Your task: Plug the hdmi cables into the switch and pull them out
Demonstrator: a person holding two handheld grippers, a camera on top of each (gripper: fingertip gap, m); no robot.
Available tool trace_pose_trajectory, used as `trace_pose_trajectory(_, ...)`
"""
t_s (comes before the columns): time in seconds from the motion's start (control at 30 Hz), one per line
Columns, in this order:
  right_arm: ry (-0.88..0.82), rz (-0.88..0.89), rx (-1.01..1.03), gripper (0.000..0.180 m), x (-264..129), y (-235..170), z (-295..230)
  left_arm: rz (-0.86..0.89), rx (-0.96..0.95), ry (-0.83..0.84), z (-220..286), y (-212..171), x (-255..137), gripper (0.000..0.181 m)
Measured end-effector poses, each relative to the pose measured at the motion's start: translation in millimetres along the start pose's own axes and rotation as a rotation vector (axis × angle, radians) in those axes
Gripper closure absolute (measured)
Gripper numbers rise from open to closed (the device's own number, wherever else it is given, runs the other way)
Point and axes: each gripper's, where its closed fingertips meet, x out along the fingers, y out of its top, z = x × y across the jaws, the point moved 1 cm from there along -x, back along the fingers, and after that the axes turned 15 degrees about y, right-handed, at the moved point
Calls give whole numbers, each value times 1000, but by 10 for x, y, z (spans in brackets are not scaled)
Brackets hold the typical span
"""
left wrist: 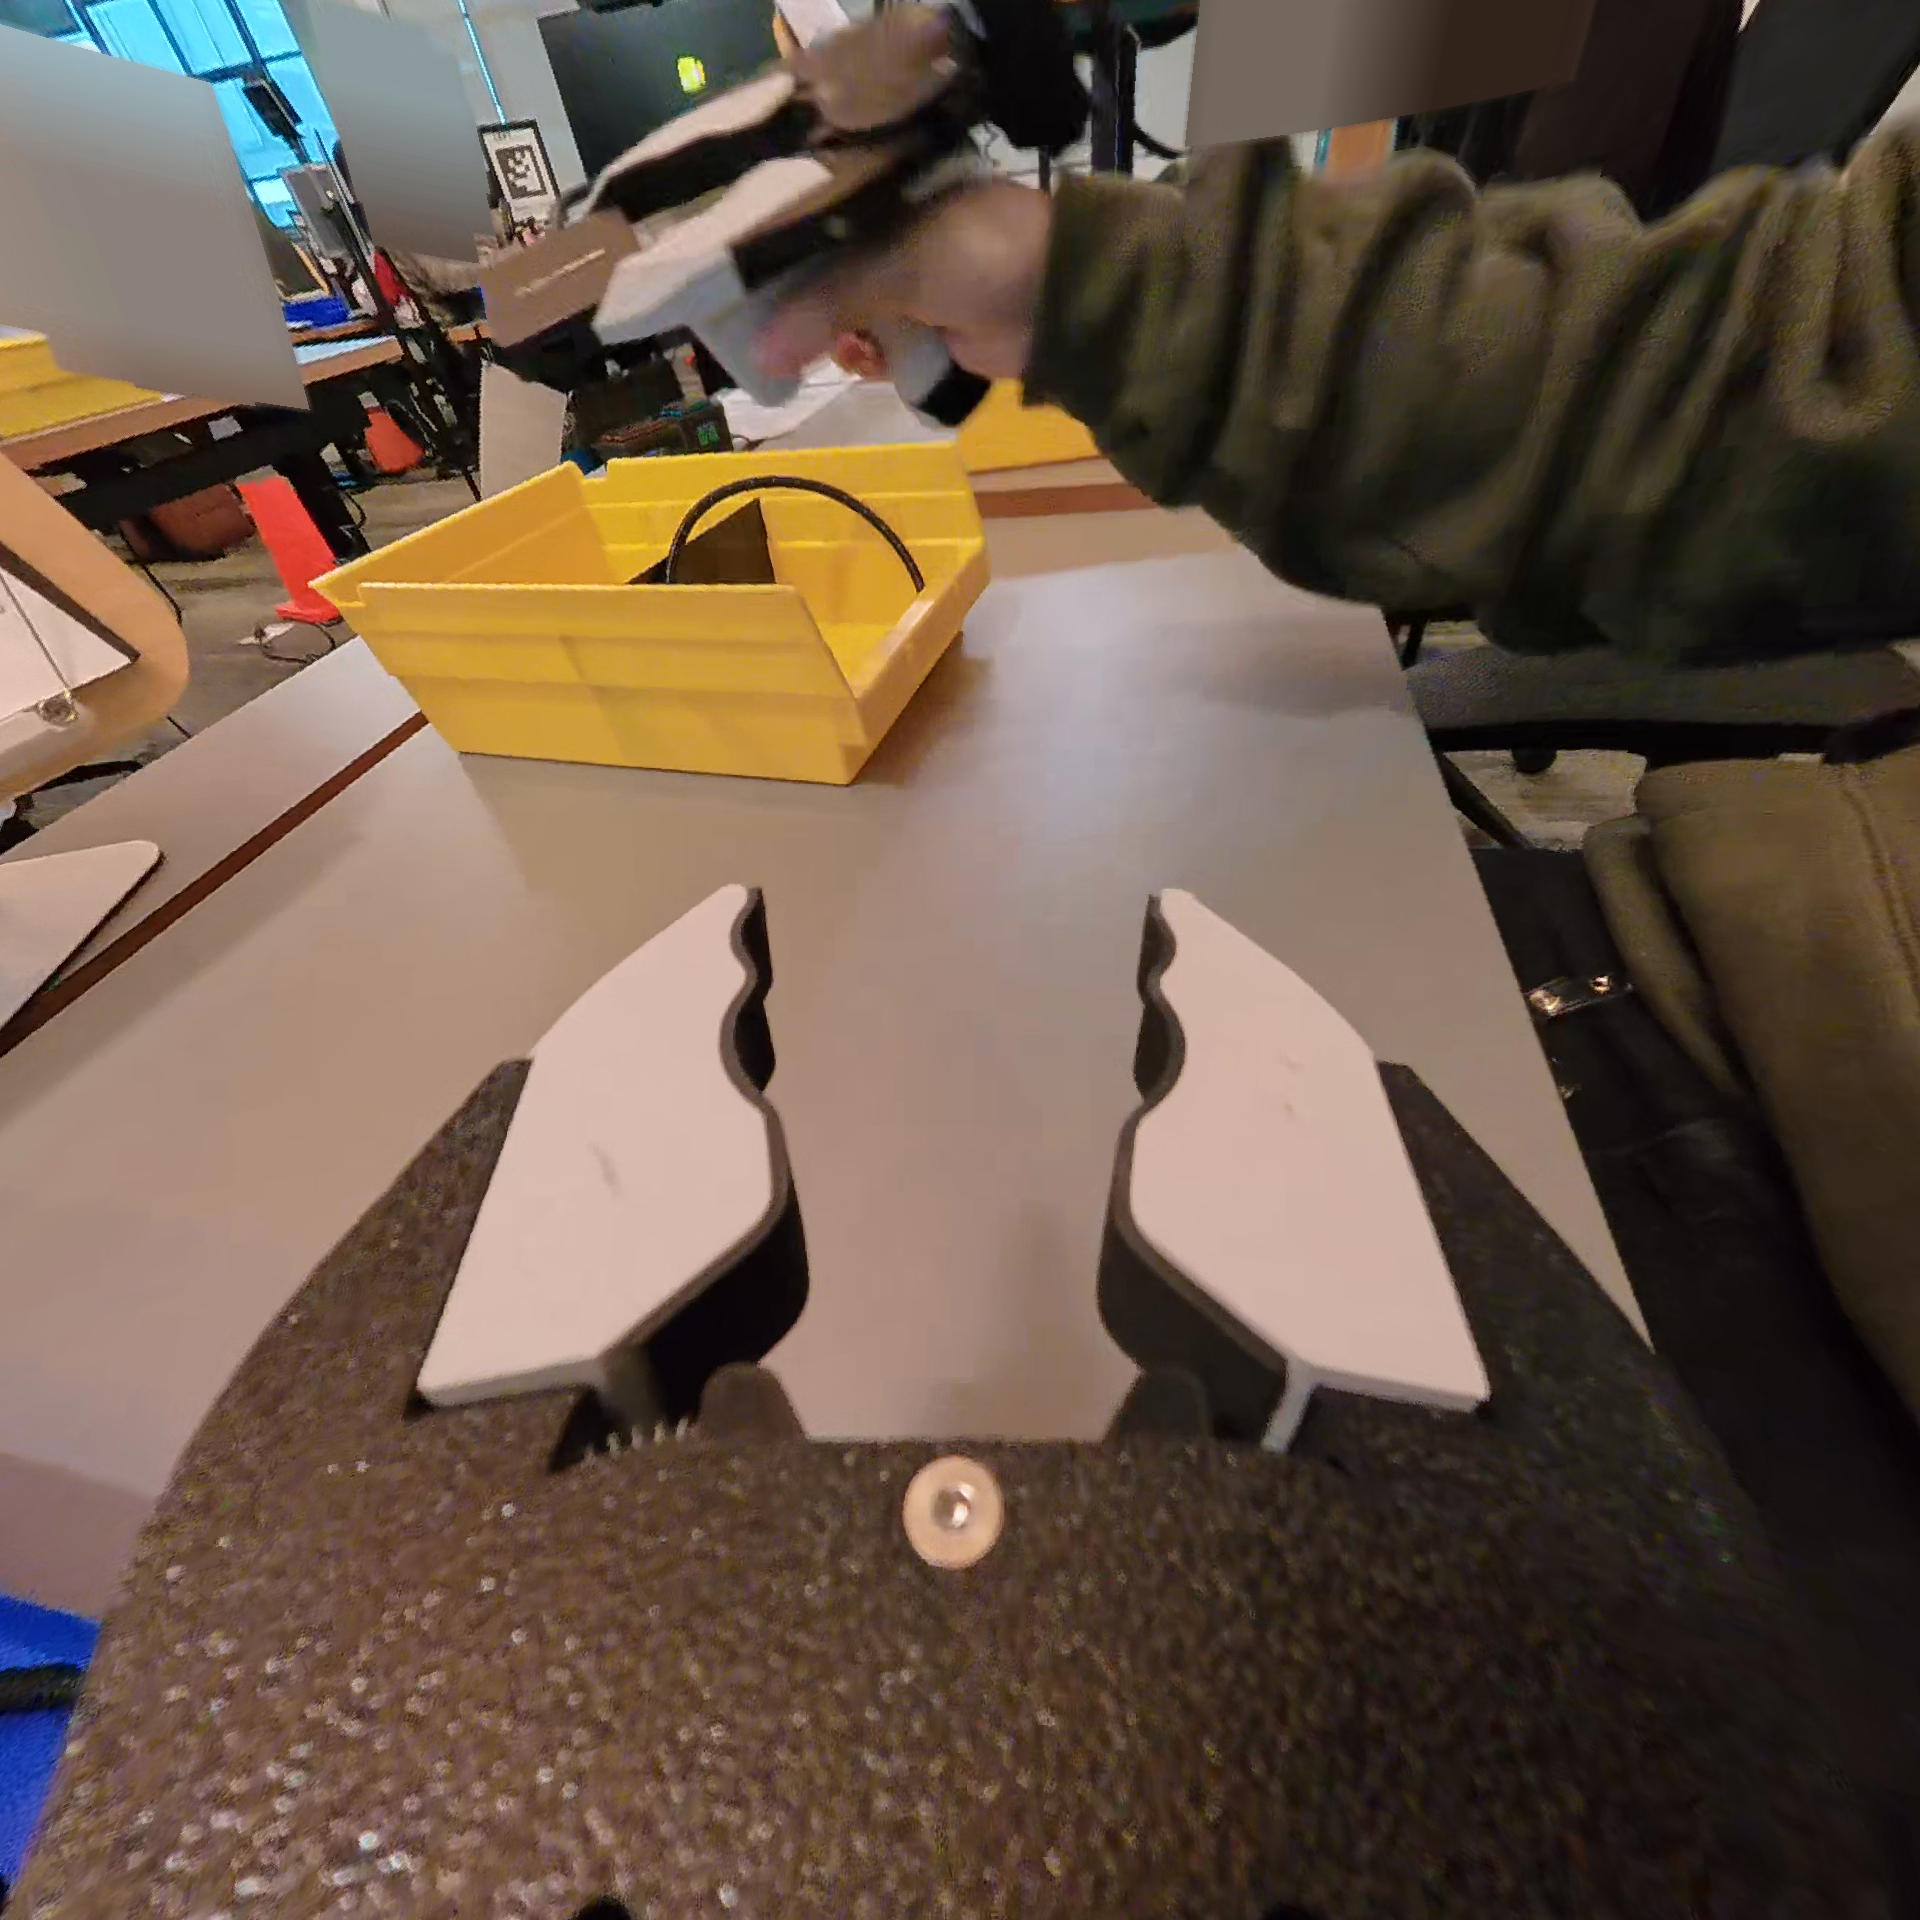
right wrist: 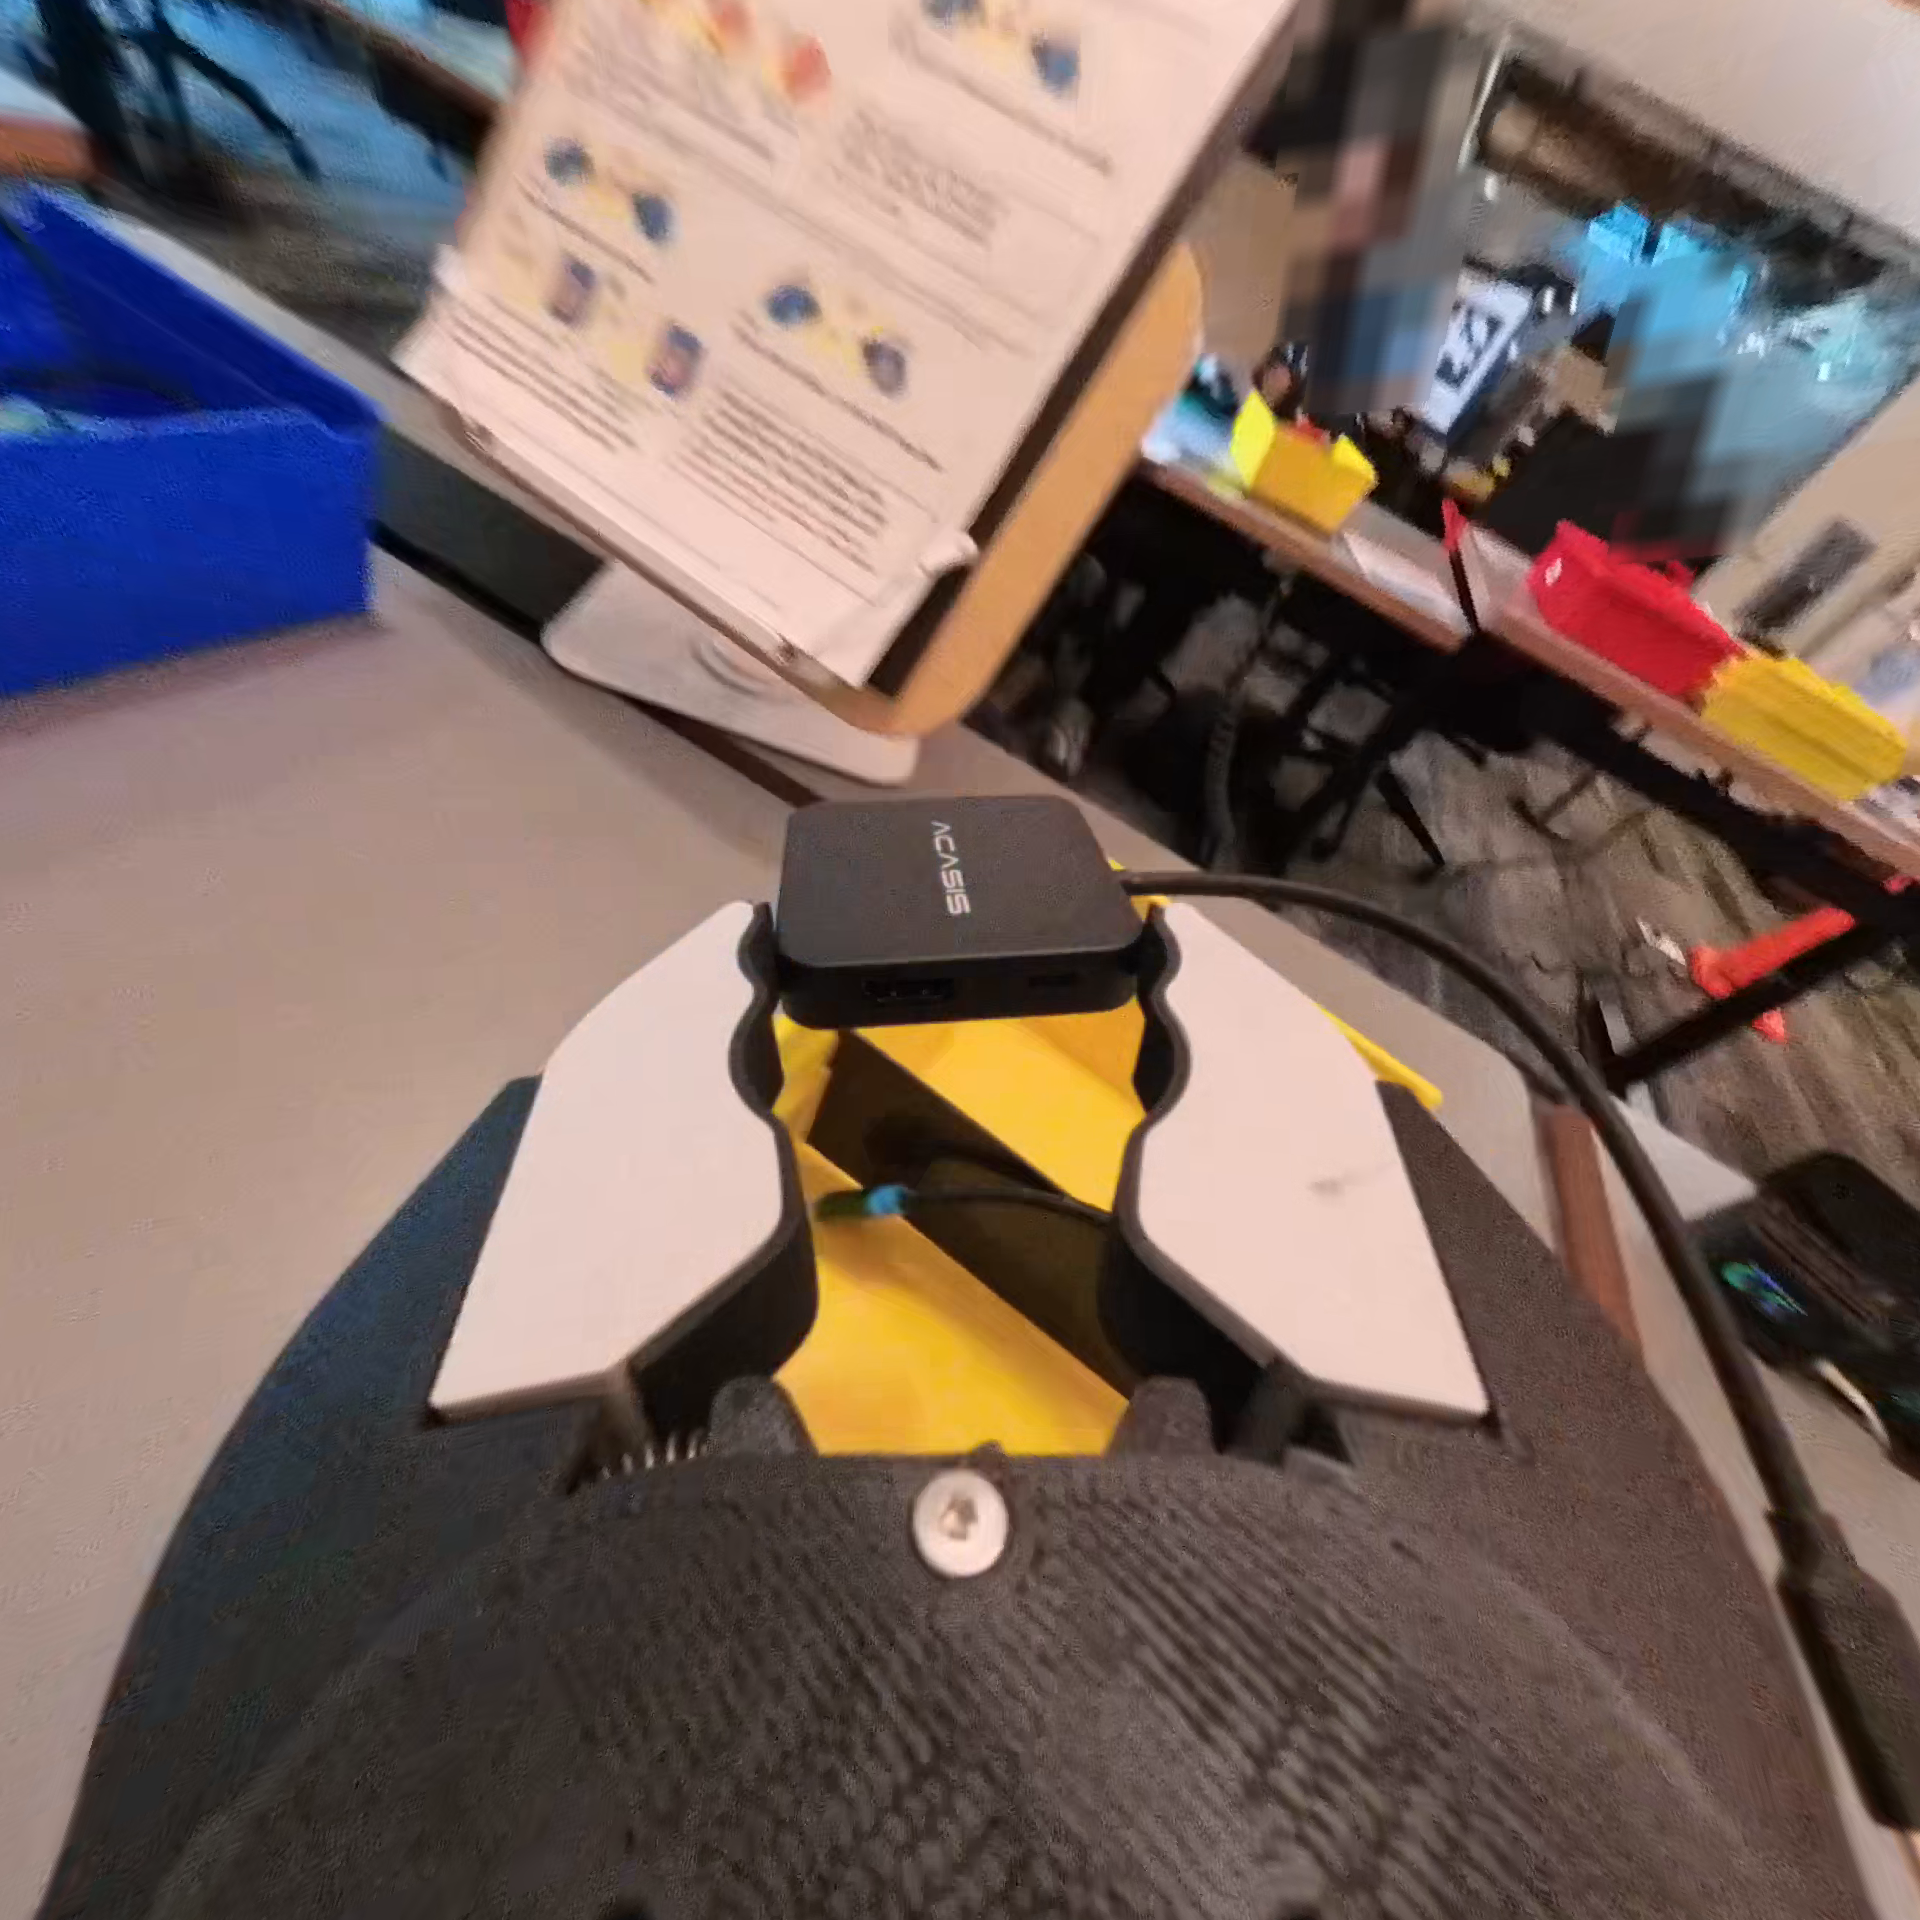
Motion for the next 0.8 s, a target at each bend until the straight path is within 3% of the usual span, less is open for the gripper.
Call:
trace_pose_trajectory(0.17, -46, -284, 128, 112, 499, -422, 653, -34, 12, -1, -4, -82, 34, 115)
trace_pose_trajectory(0.47, 76, -333, 256, 113, 1048, -880, 628, -30, -16, -3, -48, -133, 23, 118)
trace_pose_trajectory(0.67, 109, -350, 195, 103, 1009, -917, 549, -31, -35, -11, -63, -178, 35, 118)
trace_pose_trajectory(0.8, 76, -181, 248, 108, 796, -622, 550, -30, -38, -5, -77, -183, 32, 118)
